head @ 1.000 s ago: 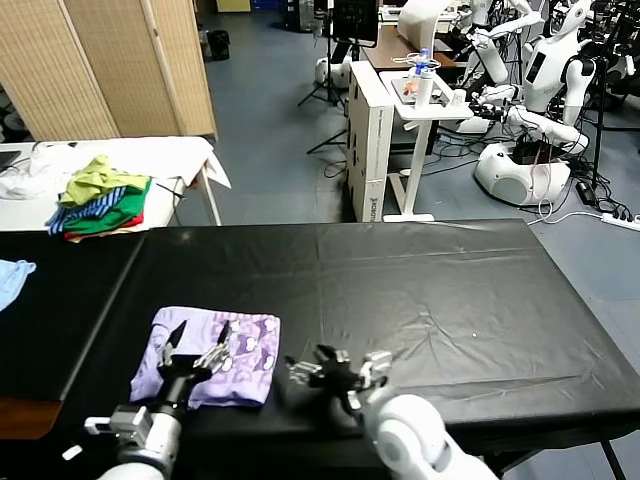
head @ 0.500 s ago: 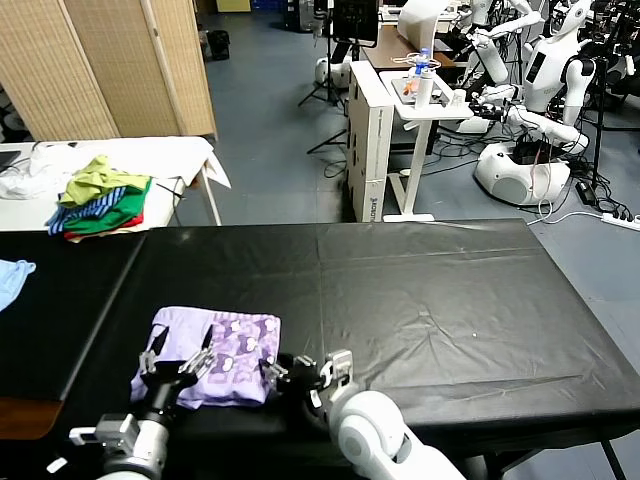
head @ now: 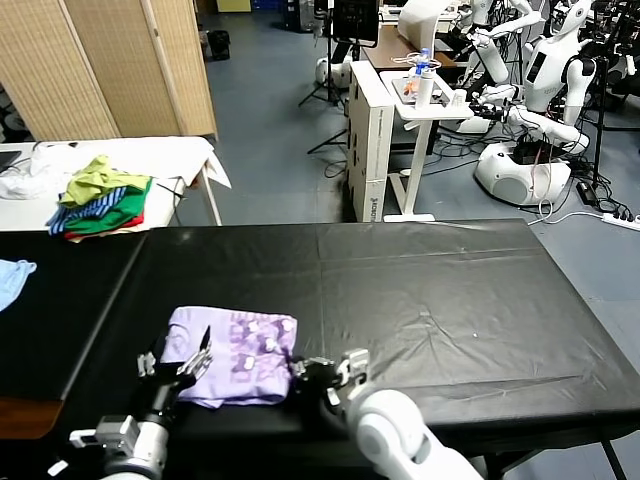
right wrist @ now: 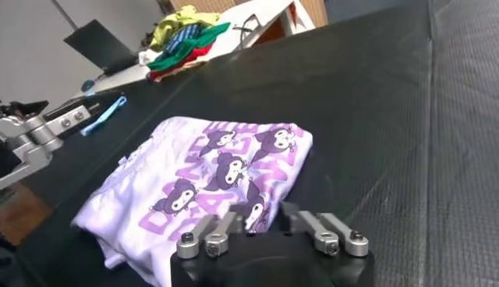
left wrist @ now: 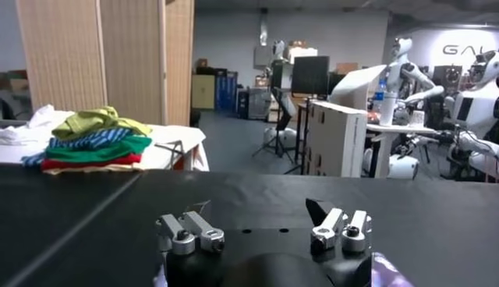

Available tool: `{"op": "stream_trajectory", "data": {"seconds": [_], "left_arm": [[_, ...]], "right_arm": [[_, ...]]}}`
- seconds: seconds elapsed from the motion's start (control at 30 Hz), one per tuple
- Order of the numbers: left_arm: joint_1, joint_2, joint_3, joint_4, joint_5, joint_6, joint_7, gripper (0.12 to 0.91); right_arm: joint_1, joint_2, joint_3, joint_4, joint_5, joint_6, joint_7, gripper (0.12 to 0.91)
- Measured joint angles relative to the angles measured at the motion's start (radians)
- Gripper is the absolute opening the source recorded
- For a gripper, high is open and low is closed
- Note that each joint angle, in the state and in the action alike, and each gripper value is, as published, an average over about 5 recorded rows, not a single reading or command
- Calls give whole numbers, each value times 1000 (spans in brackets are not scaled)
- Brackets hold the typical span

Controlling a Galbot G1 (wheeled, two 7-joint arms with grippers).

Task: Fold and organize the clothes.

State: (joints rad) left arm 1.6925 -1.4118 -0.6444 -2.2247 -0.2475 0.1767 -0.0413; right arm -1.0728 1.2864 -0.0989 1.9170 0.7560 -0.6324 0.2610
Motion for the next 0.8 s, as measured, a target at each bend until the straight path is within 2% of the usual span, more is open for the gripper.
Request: {"op": "stream_trajectory", "data": {"seconds": [0.2, 0.4, 0.47, 0.57, 0.7, 0.8], "left_arm": [[-10, 3, 0, 13, -1, -6, -1, 907], [-13, 4, 5, 20, -4, -9, -3, 907], [-10, 3, 5, 21, -4, -14, -5, 907], [-5, 4, 5, 20, -6, -19, -9, 907], [1, 7, 5, 19, -12, -29, -13, 907], [11, 12, 6, 22, -18, -54, -13, 907]], "right_arm": [[-49, -95, 103, 76, 35, -63, -11, 140], [-78, -197, 216, 113, 41, -80, -58, 140], [-79, -221, 240, 121, 39, -83, -71, 164], [-84, -247, 262, 133, 38, -88, -78, 301], [-97, -269, 282, 150, 37, -94, -73, 565], [-112, -281, 299, 166, 35, -94, -71, 748]]}}
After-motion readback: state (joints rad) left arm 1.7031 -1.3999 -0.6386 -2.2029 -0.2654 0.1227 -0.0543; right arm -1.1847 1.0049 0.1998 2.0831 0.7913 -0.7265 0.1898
